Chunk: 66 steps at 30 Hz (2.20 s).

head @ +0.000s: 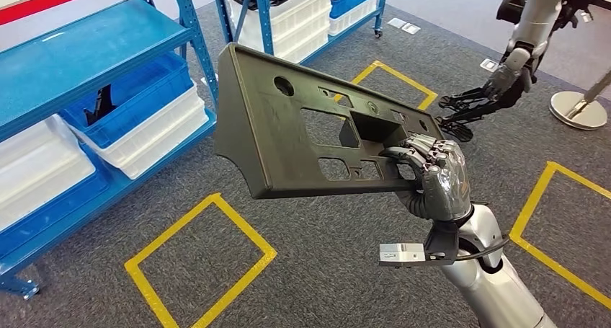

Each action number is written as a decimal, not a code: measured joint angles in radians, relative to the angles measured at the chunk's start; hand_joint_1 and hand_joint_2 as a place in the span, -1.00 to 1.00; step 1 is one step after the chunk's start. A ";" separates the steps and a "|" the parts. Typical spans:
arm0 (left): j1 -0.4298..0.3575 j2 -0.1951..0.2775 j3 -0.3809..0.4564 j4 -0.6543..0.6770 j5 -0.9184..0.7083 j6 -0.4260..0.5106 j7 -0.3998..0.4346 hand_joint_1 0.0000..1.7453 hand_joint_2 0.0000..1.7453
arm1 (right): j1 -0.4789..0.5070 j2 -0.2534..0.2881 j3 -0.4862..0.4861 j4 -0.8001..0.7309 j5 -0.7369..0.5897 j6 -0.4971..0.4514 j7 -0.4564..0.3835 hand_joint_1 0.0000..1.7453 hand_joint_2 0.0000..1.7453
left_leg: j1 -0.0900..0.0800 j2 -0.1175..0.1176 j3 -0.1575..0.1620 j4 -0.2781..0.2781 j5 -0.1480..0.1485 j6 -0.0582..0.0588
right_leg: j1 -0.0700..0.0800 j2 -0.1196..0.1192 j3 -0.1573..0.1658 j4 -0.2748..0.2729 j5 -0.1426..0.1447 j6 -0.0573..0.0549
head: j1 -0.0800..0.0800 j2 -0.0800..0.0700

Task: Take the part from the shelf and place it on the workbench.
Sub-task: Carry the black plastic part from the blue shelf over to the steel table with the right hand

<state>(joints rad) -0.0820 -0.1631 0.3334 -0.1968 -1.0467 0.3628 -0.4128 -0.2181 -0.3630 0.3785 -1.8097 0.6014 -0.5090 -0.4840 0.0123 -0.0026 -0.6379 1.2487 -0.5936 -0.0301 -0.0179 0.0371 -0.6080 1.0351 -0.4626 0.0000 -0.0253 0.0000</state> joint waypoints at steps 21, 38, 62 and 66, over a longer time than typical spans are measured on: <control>-0.006 0.008 0.000 0.000 -0.013 -0.018 -0.019 -1.00 1.00 | 0.030 0.019 -0.010 -0.003 -0.033 -0.036 -0.033 1.00 1.00 | 0.000 0.067 0.086 -0.209 0.068 0.004 | 0.008 -0.066 -0.012 0.006 -0.003 0.031 | 0.046 0.000; -0.003 0.023 -0.001 0.000 -0.016 -0.038 -0.028 -1.00 1.00 | 0.036 0.043 -0.017 -0.003 -0.038 -0.048 -0.045 1.00 1.00 | 0.007 -0.046 0.055 -0.191 0.082 0.023 | -0.002 0.041 -0.021 0.012 -0.005 0.031 | 0.003 0.000; -0.002 0.023 -0.001 0.000 -0.011 -0.060 -0.025 -1.00 1.00 | 0.027 0.050 -0.017 -0.005 -0.013 -0.034 -0.012 1.00 1.00 | 0.005 -0.007 0.005 -0.041 0.027 -0.001 | 0.002 0.006 -0.004 0.003 -0.004 -0.002 | 0.010 0.000; 0.005 0.023 -0.001 0.004 -0.015 -0.067 -0.018 -1.00 1.00 | 0.030 0.052 -0.017 -0.005 -0.005 -0.034 -0.007 1.00 1.00 | 0.014 -0.065 0.056 -0.179 0.071 0.002 | 0.003 0.040 -0.018 0.015 -0.004 0.019 | 0.004 0.000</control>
<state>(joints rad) -0.0767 -0.1404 0.3320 -0.1932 -1.0619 0.2959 -0.4305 -0.1882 -0.3106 0.3614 -1.8144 0.5960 -0.5428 -0.4912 0.0259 -0.0673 -0.5818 1.0700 -0.5223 -0.0278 -0.0147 0.0776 -0.6256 1.0501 -0.4661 0.0194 -0.0212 0.0000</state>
